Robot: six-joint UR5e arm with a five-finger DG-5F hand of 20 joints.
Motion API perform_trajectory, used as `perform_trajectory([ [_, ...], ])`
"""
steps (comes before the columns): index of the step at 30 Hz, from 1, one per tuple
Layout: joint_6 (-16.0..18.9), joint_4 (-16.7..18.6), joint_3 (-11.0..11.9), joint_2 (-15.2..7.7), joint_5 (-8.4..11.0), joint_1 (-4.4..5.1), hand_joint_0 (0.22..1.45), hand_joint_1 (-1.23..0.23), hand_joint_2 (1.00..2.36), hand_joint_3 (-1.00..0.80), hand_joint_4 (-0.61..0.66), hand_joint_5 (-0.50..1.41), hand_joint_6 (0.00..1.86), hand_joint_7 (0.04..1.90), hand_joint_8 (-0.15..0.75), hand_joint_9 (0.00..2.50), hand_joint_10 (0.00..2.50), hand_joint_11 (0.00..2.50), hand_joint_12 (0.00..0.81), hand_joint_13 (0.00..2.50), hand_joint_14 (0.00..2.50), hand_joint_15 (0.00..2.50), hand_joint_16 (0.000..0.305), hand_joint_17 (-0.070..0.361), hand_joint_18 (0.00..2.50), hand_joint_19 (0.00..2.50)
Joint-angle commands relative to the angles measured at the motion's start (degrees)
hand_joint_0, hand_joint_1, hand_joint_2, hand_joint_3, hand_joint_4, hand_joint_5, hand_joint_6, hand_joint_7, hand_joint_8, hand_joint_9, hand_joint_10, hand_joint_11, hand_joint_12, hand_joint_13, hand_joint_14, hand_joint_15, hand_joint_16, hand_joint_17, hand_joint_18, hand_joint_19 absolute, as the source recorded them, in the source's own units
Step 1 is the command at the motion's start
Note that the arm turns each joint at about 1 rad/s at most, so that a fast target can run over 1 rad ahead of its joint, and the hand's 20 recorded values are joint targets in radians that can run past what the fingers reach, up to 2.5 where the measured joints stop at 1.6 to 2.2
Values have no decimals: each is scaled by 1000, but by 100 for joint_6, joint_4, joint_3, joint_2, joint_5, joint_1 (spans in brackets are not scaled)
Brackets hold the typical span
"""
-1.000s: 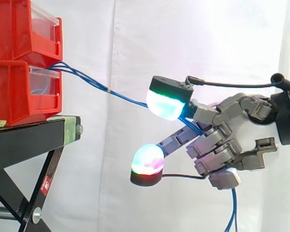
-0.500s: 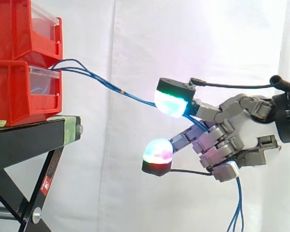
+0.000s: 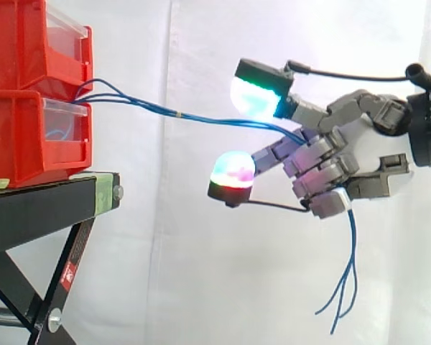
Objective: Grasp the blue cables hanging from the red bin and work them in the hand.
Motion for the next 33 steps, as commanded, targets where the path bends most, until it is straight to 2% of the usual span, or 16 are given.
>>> perform_trajectory([
  [1, -74, -3, 15, 86, 8, -7, 867, -563, 1002, -962, 272, 90, 385, 1247, 556, 1957, 2500, 2500, 671, 2050, 2500, 2108, 170, 128, 2500, 759],
  [8, 23, -20, 112, 86, 52, -60, 869, -562, 1002, -963, 260, 93, 429, 1241, 547, 1952, 2500, 2500, 661, 2040, 2500, 2104, 169, 126, 2500, 771],
  [10, 67, -82, 279, 86, 140, -104, 869, -562, 1002, -962, 261, 97, 436, 1234, 546, 1951, 2500, 2500, 659, 2038, 2500, 2105, 173, 129, 2500, 772],
  [11, 67, -82, 279, 86, 140, -104, 871, -563, 1001, -963, 256, 98, 436, 1236, 548, 1952, 2500, 2500, 659, 2037, 2500, 2108, 171, 128, 2500, 777],
  [16, -12, -513, 560, 86, 324, -157, 879, -571, 1002, -952, 245, 109, 441, 1241, 537, 1944, 2500, 2500, 650, 2028, 2500, 2102, 169, 127, 2500, 782],
  [24, -311, -513, 560, 77, 368, -86, 893, -585, 1006, -879, 222, 114, 471, 1249, 531, 1937, 2500, 2500, 640, 2014, 2500, 2092, 169, 126, 2500, 776],
  [33, -399, -425, 560, 77, 368, 10, 901, -591, 1008, -840, 226, 108, 521, 1236, 527, 1930, 2500, 2500, 632, 1998, 2500, 2094, 170, 128, 2485, 789],
])
